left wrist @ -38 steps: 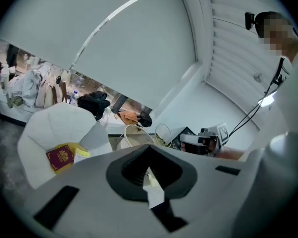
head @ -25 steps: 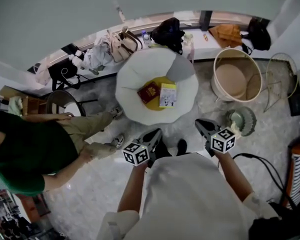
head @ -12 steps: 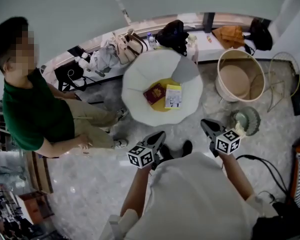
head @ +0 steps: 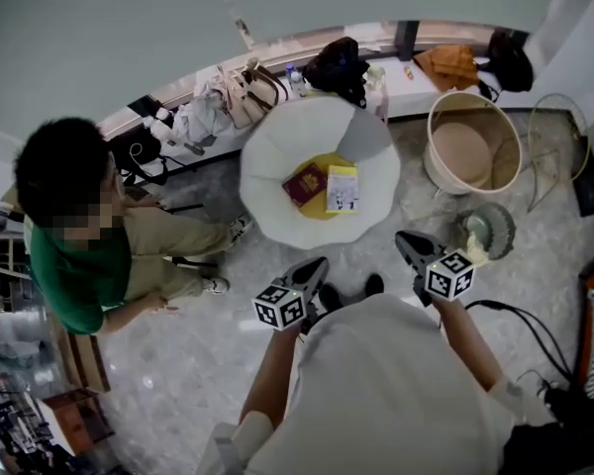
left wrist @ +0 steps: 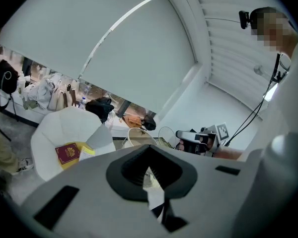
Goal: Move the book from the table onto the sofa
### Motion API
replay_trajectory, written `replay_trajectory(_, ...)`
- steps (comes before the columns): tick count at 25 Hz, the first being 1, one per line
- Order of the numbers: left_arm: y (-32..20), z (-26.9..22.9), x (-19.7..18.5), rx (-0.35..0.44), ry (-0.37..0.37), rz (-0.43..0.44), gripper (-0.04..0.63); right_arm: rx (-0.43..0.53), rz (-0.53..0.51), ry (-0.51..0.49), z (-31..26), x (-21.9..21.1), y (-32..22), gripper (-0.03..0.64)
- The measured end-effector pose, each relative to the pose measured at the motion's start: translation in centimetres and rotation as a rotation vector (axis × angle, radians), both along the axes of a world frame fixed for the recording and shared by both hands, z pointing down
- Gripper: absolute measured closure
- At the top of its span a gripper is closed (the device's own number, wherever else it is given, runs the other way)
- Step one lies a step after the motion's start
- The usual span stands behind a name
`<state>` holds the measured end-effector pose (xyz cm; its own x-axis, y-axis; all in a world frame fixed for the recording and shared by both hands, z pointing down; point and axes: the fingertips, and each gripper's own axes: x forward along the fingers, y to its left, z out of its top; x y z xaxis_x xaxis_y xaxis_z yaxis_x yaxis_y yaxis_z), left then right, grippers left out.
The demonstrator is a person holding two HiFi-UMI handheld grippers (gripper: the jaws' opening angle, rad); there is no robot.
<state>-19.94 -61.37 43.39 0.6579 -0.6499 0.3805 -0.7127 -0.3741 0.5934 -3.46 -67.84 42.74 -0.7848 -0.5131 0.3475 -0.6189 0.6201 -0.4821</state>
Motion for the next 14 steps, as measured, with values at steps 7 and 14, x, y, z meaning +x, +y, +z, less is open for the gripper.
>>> replay_trajectory(7,-0.6,0.2,-0.4,-0.003,0.004,0.015,0.594,0.002,0.015,0.008,0.0,-0.5,-0.2,0.581)
replay_trajectory(14,-0.8,0.3,-1.2,-0.003,0.000,0.017,0.594,-0.005,0.040,0.001,0.2,-0.8,-0.1,0.581)
